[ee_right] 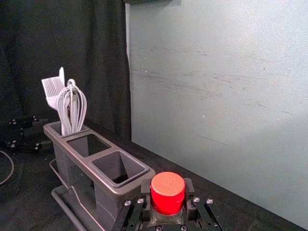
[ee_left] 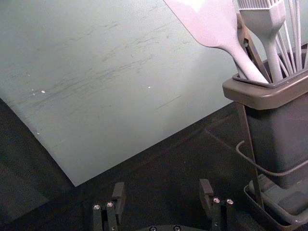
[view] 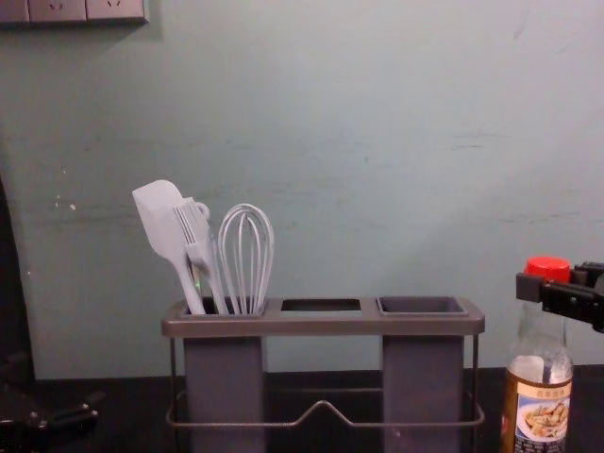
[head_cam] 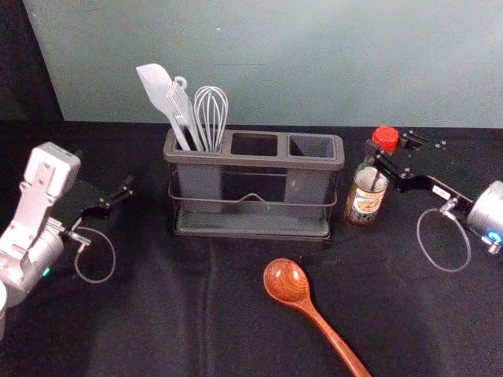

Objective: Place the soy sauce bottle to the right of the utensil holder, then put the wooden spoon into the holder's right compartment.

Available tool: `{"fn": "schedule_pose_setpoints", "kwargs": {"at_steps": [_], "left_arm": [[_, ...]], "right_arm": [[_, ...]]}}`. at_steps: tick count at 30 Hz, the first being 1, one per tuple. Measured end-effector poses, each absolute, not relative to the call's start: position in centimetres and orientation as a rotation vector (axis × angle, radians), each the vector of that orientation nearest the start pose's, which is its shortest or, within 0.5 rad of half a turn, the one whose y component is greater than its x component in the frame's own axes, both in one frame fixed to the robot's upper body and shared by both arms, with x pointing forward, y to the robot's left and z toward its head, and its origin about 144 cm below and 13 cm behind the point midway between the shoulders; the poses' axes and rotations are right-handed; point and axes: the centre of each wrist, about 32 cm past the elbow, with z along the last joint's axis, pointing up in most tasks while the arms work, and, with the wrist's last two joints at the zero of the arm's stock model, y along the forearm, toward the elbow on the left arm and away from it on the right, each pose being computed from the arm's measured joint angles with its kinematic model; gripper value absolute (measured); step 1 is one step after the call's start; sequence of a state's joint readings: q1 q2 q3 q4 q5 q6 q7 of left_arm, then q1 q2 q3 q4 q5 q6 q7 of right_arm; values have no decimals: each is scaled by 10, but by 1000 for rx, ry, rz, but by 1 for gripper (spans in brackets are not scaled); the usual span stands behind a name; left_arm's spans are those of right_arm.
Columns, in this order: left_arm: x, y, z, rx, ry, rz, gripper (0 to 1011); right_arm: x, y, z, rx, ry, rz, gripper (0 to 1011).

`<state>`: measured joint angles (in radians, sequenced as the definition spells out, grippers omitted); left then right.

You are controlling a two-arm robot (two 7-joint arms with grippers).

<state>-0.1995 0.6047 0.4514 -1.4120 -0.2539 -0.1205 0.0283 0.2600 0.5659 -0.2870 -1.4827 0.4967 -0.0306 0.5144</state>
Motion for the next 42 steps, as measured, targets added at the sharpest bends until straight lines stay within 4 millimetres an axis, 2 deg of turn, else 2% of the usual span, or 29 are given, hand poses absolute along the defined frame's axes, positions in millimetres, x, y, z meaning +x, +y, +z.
{"fn": "schedule_pose_setpoints", "kwargs": {"at_steps": [25,36,41,42], "left_arm": [[489,310,1140,304,-285,1248,1005],[489,310,1140,305,-285,1248,1005],[489,310,1140,305,-285,1248,1005],[489,310,1140,304,-285,1248,1005]], "right_arm": [[520,-324,1190,-82,-105,-875,393],[520,-325,1189,-76,-102,-875,393],[520,-325,1189,-76,-103,-875,489],[520,-325,1189,-76,-103,-875,560]]}}
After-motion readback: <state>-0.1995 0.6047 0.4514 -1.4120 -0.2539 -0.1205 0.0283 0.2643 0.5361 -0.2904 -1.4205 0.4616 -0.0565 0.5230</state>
